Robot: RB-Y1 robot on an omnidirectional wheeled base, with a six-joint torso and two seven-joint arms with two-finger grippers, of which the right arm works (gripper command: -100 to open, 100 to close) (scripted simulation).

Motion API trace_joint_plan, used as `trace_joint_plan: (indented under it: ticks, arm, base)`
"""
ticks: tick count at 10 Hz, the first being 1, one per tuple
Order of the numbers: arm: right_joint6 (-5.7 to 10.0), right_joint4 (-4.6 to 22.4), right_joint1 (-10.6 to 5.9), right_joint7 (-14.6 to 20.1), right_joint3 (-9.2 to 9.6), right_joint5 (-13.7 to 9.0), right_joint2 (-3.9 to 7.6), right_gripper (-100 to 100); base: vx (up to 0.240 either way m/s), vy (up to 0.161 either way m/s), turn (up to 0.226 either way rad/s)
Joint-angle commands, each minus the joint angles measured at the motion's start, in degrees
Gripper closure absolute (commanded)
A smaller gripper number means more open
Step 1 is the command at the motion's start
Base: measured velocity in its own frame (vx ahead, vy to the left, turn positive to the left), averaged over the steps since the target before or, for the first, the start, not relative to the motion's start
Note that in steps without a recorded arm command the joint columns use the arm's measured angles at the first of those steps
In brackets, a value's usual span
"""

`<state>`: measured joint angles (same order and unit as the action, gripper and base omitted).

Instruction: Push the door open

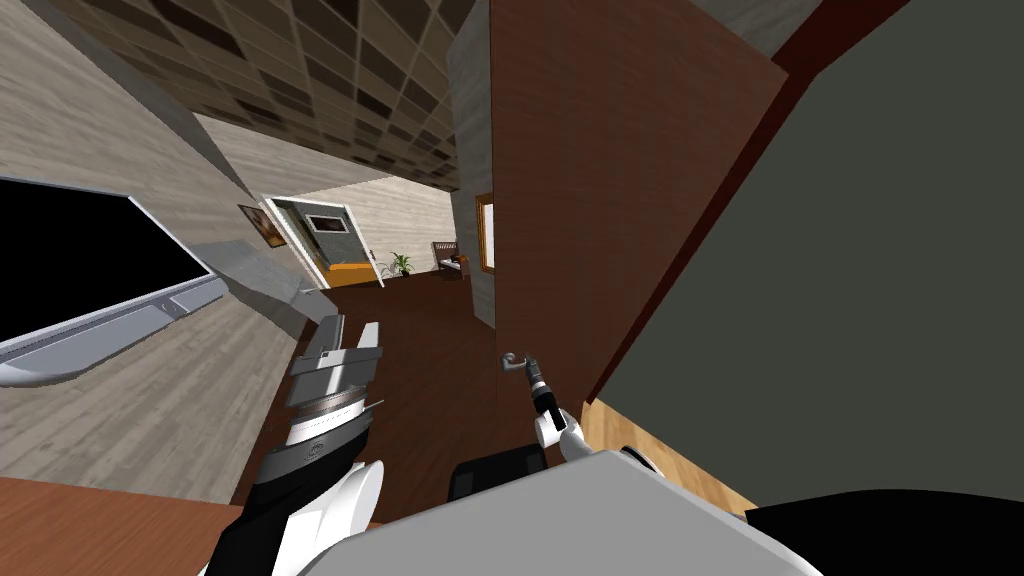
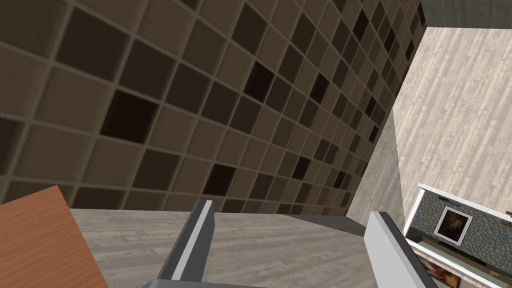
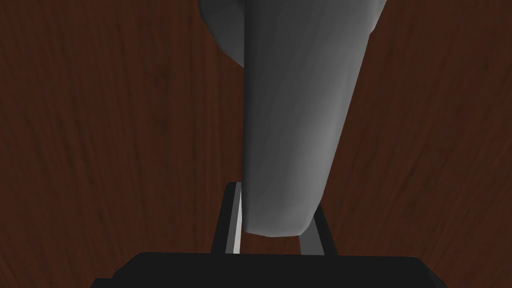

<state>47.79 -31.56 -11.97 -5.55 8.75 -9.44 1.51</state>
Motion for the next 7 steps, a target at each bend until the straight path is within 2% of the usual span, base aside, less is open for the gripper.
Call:
trace_joint_plan:
  ticks: [1, 2, 4, 5, 7]
  arm:
    - [-1.72, -2.9, 2.24, -0.3, -0.3, -0.1, 0.93, 100]
    - [-1.7, -3.9, 2.34, -0.7, -0.25, -0.5, 1.03, 100]
    - [-1.68, -4.1, 2.55, -1.6, -0.13, -1.5, 1.04, 100]
    - [-1.44, -3.5, 2.28, -1.5, 1.5, -1.7, 1.48, -100]
    - [-1.22, -2.8, 1.78, -1.8, 2.59, -2.3, 1.48, -100]
  base:
    - [0.011, 0.0, 0.013]
    - [0.053, -0.002, -0.157]
    - [0.139, 0.028, -0.238]
    - [-0.029, -0.051, -0.135]
    - [-0.151, -0.114, -0.049]
